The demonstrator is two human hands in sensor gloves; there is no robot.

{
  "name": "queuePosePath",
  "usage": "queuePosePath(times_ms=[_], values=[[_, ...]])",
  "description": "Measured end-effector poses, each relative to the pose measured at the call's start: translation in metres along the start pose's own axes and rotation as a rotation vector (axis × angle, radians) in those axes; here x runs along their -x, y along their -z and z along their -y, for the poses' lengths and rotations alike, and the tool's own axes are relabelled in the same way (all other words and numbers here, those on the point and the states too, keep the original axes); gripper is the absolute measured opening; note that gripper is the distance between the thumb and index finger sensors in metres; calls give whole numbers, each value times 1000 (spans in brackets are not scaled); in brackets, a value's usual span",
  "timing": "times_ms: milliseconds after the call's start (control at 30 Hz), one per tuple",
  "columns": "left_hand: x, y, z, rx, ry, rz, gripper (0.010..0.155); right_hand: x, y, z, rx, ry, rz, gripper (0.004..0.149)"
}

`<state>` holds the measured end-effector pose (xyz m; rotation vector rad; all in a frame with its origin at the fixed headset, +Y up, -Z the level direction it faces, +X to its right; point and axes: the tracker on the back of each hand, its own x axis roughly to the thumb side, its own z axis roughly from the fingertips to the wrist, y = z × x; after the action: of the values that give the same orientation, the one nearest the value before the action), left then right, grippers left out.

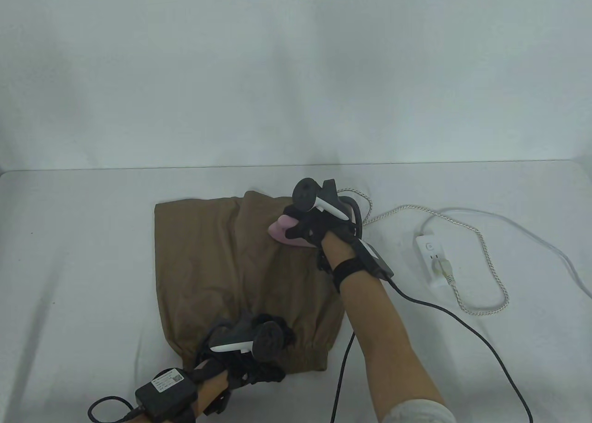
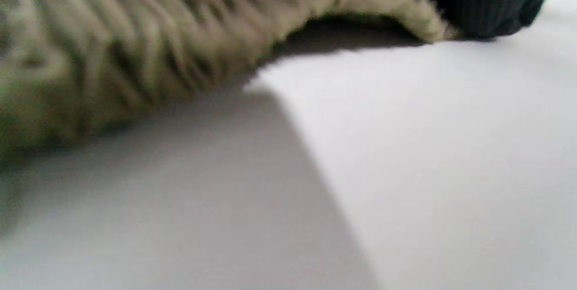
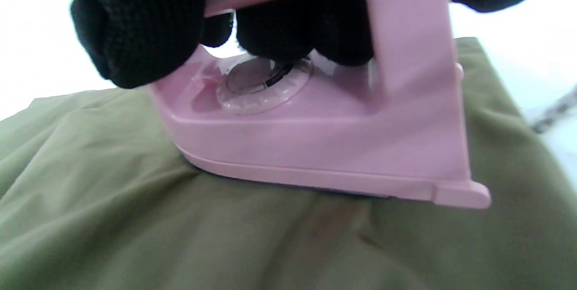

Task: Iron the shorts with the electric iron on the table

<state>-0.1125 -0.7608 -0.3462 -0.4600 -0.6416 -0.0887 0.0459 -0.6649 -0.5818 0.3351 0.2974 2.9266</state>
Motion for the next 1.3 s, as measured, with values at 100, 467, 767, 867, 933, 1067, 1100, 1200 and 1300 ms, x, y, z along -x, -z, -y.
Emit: queuePosePath(times_ms=[100,467,767,867,933,1067,1100,1200,1300], values=[[-6,-2,-4,-40,77,5,84,12,-8,2,2,-10,-22,66],[-9,-3,-5,-48,82,0,83,50,-22,11,0,-6,-108,66],[-7,-3,-4,-35,65,-5,83,36,-10,2,18,119,-63,66],[-7,-3,-5,-31,61,-8,83,16,-2,0,5,96,-24,66],[-7,-3,-5,-31,62,-9,83,-1,4,-1,2,88,7,66],[-6,-3,-5,-26,58,-6,83,-30,12,-6,-13,90,64,65],[-6,-2,-5,-25,57,-5,83,-37,13,-7,-17,92,77,66],[-6,-2,-5,-24,55,-5,83,-58,17,-12,-25,103,113,66],[-6,-2,-5,-24,55,-5,83,-74,20,-17,-37,129,141,66]])
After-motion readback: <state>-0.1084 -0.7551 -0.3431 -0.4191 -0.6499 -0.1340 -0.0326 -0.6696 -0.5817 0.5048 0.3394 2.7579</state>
